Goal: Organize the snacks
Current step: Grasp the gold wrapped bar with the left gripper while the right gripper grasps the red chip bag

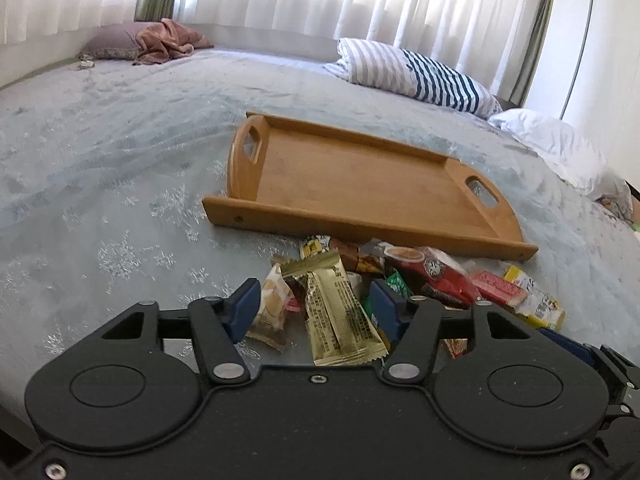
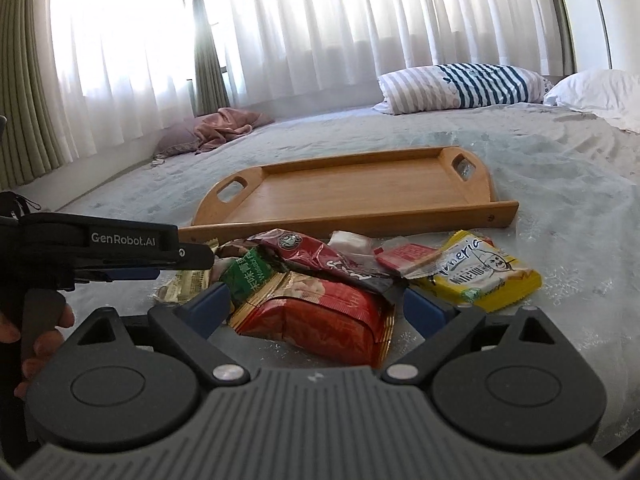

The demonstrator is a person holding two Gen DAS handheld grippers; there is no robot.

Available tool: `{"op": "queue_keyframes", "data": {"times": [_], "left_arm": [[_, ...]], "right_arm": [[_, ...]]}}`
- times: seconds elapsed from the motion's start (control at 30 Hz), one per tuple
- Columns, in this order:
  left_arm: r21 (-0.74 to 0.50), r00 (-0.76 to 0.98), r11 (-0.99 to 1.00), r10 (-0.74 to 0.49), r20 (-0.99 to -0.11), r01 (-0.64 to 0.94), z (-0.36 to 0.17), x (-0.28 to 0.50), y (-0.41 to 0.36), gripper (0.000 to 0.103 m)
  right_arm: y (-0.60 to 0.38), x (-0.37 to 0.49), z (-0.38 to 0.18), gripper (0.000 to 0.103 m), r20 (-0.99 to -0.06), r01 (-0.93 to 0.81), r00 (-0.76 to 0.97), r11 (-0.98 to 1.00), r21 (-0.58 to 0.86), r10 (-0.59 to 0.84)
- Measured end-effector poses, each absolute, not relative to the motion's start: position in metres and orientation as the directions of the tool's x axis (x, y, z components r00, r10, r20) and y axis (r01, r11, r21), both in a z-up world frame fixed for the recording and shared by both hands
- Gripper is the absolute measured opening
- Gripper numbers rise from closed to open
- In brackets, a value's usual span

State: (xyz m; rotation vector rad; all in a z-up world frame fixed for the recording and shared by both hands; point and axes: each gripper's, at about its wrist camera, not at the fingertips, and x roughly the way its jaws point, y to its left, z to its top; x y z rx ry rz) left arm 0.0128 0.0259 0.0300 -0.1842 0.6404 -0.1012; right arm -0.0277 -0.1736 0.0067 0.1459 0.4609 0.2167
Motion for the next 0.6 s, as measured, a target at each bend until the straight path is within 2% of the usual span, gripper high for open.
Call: {"op": "queue_keyframes", "data": {"times": [0.2,0.27,0.33,0.43,0.6], "left_arm": [[-0.183,0.79,0.983,-0.137,-0.598,0.032,0.024,0.017,0.02,0.054],[-0.184,0.791,0.982,-0.138,-0.596,0.033,0.023,0.019,0.019,0.05],[-0.181,0.79,0.983,-0.138,-0.597,0.036,0.022,0.02,0.017,0.04],[-0.192,0.788,0.98,-0.159,-0.595,0.053,0.022,0.02,0.015,0.033],[-0.186,0.792,0.981,-0.16,-0.59,0.06,0.021,0.019,0.014,0.033]], "right_arm": [[-0.168,-0.023,0.002,0.099,-0.441,-0.153,0.869,0.969,0.193,0.225],[-0.166,-0.022,0.001,0.099,-0.442,-0.146,0.869,0.97,0.196,0.221],[-0.164,-0.022,0.001,0.099,-0.442,-0.139,0.872,0.972,0.19,0.211],[-0.162,-0.021,-0.001,0.099,-0.444,-0.132,0.873,0.974,0.185,0.203],[-0.159,-0.019,-0.002,0.099,-0.444,-0.122,0.876,0.977,0.175,0.189]]}}
